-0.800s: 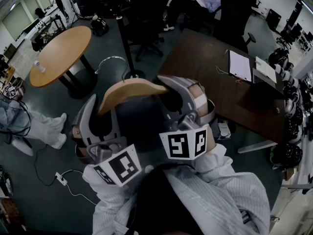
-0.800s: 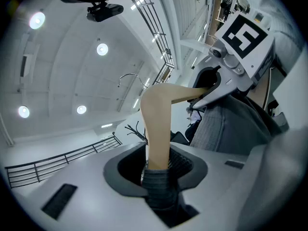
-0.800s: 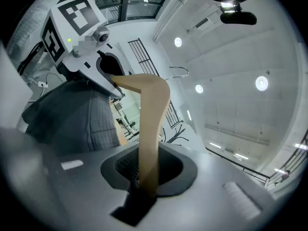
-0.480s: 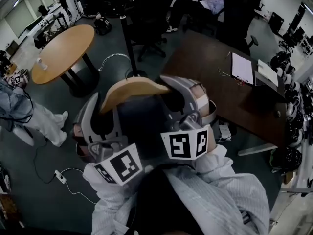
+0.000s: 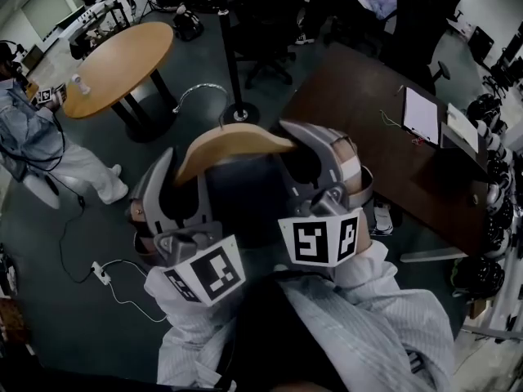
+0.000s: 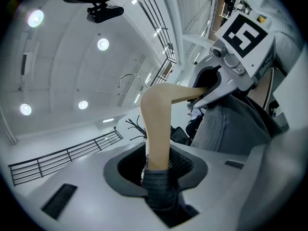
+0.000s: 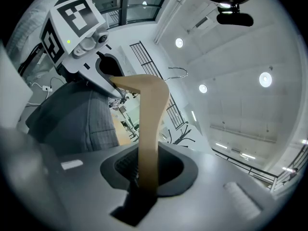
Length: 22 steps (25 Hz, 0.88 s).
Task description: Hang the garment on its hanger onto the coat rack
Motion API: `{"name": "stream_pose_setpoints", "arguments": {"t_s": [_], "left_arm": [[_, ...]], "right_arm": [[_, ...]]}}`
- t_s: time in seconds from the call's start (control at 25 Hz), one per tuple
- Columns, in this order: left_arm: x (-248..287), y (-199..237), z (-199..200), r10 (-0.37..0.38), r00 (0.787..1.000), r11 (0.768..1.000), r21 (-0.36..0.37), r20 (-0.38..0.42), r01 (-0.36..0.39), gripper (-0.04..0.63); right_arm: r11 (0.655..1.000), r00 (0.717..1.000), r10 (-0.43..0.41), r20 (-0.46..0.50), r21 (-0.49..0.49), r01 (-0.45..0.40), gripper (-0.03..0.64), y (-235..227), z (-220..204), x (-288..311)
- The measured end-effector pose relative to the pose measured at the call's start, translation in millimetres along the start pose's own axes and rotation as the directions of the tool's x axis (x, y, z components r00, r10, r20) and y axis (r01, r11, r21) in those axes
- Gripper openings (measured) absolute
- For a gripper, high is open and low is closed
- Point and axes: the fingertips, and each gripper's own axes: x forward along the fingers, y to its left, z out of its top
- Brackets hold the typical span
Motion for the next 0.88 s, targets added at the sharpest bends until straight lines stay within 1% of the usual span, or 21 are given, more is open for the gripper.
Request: {"name": "stream_pose_setpoints", "arguments": {"t_s": [0.12,0.2,0.36,0.44,0.6,0.76,0.88], "left_arm": [[4.5,1.6,-13.6,-0.011,1.000,1.000,-0.014,-0.020,0.010,0.115],[11.7,10.3,-30.5,-0.010,0.999,1.000,-0.022,-0.033,0.009,0.115],[45.5,29.2,-72.8,-0.011,0.999,0.999,-0.032,-0.039,0.010,0.115],[69.5,38.2,-95.6,-0.028,0.999,0.999,-0.029,-0.030,0.027,0.115],[116.8,71.7,-141.4,-0.089,0.996,0.996,-0.014,0.006,0.089,0.115],[164.1,117.3,-181.2,-0.124,0.990,0.992,-0.006,0.062,0.124,0.115],[197.5,133.3,-205.1,-0.152,0.982,0.988,0.001,0.110,0.152,0.115]], "right_arm": [[1.000,1.000,0.020,-0.005,0.003,-0.020,0.067,8.2,1.1,11.5],[1.000,1.000,0.028,-0.006,-0.001,-0.028,0.069,16.6,7.0,28.8],[0.999,0.999,0.039,-0.017,-0.009,-0.039,0.068,33.7,12.7,82.8],[0.999,0.999,0.034,-0.032,-0.010,-0.034,0.067,41.3,12.8,114.5],[1.000,0.997,0.003,-0.078,-0.022,-0.005,0.066,53.3,28.5,180.0],[0.999,0.993,-0.036,-0.112,0.003,0.036,0.066,60.0,50.2,248.9],[0.998,0.987,-0.063,-0.145,0.014,0.066,0.066,66.0,51.9,288.9]]}}
